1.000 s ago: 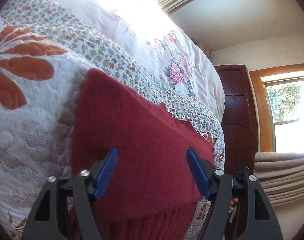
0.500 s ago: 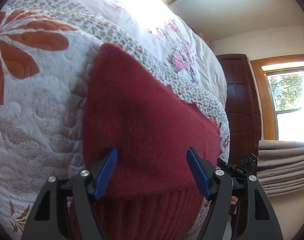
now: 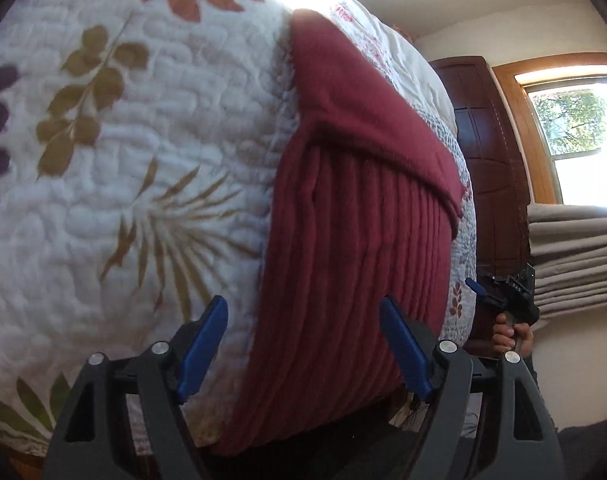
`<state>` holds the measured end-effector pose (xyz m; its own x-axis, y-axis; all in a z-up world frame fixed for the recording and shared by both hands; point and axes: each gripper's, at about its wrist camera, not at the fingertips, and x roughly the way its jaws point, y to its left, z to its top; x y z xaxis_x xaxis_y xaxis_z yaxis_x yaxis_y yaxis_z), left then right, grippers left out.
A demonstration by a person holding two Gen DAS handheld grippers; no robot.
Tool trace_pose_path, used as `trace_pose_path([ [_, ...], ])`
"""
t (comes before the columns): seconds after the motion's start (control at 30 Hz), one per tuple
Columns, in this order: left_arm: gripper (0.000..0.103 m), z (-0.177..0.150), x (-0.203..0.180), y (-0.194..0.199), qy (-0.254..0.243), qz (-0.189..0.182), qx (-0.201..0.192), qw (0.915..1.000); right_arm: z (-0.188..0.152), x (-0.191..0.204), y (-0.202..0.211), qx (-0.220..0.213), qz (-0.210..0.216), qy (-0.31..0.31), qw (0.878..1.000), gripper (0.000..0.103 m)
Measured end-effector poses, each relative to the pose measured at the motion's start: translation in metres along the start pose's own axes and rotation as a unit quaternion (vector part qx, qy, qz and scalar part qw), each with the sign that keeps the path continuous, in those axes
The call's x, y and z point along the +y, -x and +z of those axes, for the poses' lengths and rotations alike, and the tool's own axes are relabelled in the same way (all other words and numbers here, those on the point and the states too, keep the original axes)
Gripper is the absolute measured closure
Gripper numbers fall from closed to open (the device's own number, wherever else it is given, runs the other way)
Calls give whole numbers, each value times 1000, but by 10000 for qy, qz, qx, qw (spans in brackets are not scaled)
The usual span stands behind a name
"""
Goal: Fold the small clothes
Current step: 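Grasp the sweater's side edge with the left tool and lift it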
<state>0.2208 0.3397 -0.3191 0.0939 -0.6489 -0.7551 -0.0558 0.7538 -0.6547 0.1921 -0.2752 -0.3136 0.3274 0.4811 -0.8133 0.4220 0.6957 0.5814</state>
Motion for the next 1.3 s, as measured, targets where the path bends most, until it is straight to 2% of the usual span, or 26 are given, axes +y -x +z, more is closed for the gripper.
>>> trace_pose_path([
  [0.1, 25, -48, 27, -14, 143, -61, 300, 9994, -43, -20, 3, -15, -56, -352, 9994, 57],
  [0.23, 25, -78, 46, -48, 221, -194, 609, 9977, -74, -20, 2, 20, 73, -587, 9982, 57],
  [0.33, 24, -86, 53, -63, 234, -430, 580, 9971, -80, -6, 4, 99, 78, -303, 9995, 55],
  [0.53, 26, -103, 69, -76, 628, -994, 394, 9923, -84, 7, 21, 172, 133, 339, 9992, 51],
  [0.6, 47, -110, 72, -72, 758, -1161, 304, 9899, -89, -1, 30, 141, 187, 377, 9990, 50],
  [0.73, 88, -115, 69, -70, 927, -1155, 189, 9888, -105, -30, 41, 157, 255, 300, 9991, 48],
  [0.8, 93, -120, 64, -64, 1020, -1209, 106, 9873, -115, -48, 43, 201, 258, 204, 9993, 48],
  [0.9, 96, -130, 55, -49, 1133, -1529, -61, 9817, -129, -71, 45, 231, 348, 53, 9991, 48],
  [1.03, 97, -139, 23, -16, 1024, -2076, -332, 9723, -146, -99, 41, 253, 461, -197, 9984, 47],
  [1.17, 97, -142, -14, 5, 1069, -2715, -715, 9538, -164, -125, 25, 370, 790, -591, 9944, 40],
  [1.3, 97, -135, -43, 14, 1104, -3115, -949, 9390, -188, -152, -2, 570, 1319, -1152, 9829, 33],
])
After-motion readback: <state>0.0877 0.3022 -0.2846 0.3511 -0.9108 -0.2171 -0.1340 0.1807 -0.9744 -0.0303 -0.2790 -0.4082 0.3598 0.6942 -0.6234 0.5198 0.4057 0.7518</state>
